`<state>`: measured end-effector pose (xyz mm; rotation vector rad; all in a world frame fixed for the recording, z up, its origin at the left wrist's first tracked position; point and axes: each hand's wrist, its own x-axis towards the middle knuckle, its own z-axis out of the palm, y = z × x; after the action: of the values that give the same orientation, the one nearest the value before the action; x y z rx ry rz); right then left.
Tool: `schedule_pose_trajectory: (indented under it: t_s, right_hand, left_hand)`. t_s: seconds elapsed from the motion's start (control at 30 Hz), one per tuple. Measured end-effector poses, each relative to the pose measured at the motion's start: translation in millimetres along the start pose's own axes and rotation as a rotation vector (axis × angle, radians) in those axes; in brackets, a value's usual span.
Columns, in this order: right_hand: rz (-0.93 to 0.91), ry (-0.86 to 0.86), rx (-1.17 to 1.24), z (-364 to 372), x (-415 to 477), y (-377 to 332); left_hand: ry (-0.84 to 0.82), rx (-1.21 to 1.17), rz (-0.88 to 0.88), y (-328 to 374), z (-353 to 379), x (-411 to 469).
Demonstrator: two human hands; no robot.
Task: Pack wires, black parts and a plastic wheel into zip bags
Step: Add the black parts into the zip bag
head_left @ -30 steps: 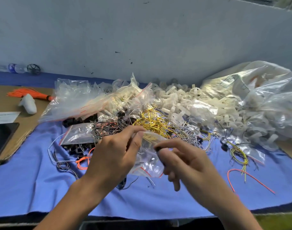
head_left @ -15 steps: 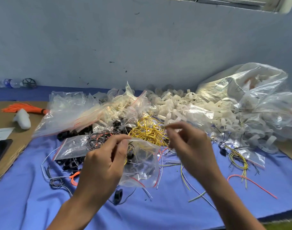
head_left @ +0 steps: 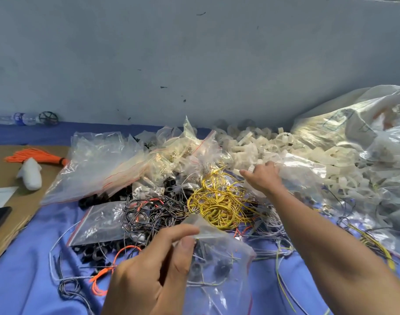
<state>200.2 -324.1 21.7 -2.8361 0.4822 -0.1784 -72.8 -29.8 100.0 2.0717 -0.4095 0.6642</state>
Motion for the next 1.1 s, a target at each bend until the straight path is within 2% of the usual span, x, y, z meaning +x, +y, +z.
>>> schedule_pose_trajectory:
  t_s: [0.1,0.2,0.33,0.47,0.63,0.73,0.87,1.0,1.1]
  right_hand:
    - [0.062,0.101,-0.011,8.7,8.2,-12.8]
    - [0.133,0.181,0.001,12.9,3.4,-15.1]
    - [0.194,0.202,-0.044,14.7,-11.3,-1.7]
    - [0.250,0.182,0.102,11.9,-19.8,5.1]
    - [0.252,0.158,0.219,1.8,-18.4,3.8]
    - [0.222,0.207,0.407,-15.7,-22.4,4.5]
    - [0.169,0.261,0.781,-54.9,-49.0,12.4]
    - [0.046,0.151,1.317,-101.0,-104.1,27.6]
    - [-0.022,0.069,1.599,-129.2,-155.0,34.6]
  left_hand:
    - [0.017,-0.034,0.083,0.6,3.7,3.1]
    - [-0.035,-0.083,0.079,0.5,0.8,5.9]
    - [0.026,-0.105,0.037,1.4,-1.0,3.9]
    - [-0.002,-0.083,-0.058,-7.3,-7.1,-0.3]
    - [0.004,-0.046,-0.014,-13.3,-8.0,0.2]
    - [0.012,-0.056,-0.025,-13.6,-9.8,2.1]
    - [-0.025,-0.081,-0.060,-13.6,-10.1,5.7]
    - [-0.062,-0.100,-0.092,-14.1,-5.2,9.2]
    - [-0.078,-0.095,-0.097,-11.1,-0.9,13.5]
